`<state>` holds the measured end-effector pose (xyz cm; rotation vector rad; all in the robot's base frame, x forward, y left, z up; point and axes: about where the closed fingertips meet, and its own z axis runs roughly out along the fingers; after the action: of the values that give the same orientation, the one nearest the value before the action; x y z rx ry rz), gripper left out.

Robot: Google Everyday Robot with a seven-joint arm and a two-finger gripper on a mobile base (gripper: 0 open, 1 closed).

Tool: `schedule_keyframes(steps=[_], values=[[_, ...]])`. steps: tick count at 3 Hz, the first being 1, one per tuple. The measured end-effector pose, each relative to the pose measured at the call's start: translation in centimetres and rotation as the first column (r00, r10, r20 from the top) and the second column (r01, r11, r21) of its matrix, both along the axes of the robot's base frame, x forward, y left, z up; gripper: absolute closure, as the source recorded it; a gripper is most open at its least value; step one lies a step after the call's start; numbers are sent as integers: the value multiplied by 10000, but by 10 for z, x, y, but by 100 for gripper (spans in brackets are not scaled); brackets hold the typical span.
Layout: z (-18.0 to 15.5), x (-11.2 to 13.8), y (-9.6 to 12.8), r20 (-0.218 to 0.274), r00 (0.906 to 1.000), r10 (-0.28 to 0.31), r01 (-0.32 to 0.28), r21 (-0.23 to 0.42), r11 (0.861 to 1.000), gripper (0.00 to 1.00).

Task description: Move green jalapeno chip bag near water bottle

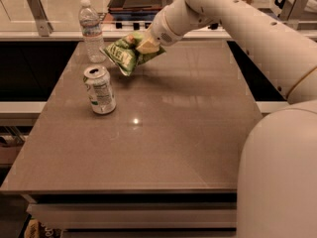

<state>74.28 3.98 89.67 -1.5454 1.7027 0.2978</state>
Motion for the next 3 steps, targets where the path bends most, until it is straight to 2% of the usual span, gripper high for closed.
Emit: schedule_keyframes(steps=[1, 3], values=[[-9, 9, 10, 28, 10000, -62, 62, -60, 10000, 100], [-13, 8, 14, -45, 10000, 12, -12, -66, 10000, 59]])
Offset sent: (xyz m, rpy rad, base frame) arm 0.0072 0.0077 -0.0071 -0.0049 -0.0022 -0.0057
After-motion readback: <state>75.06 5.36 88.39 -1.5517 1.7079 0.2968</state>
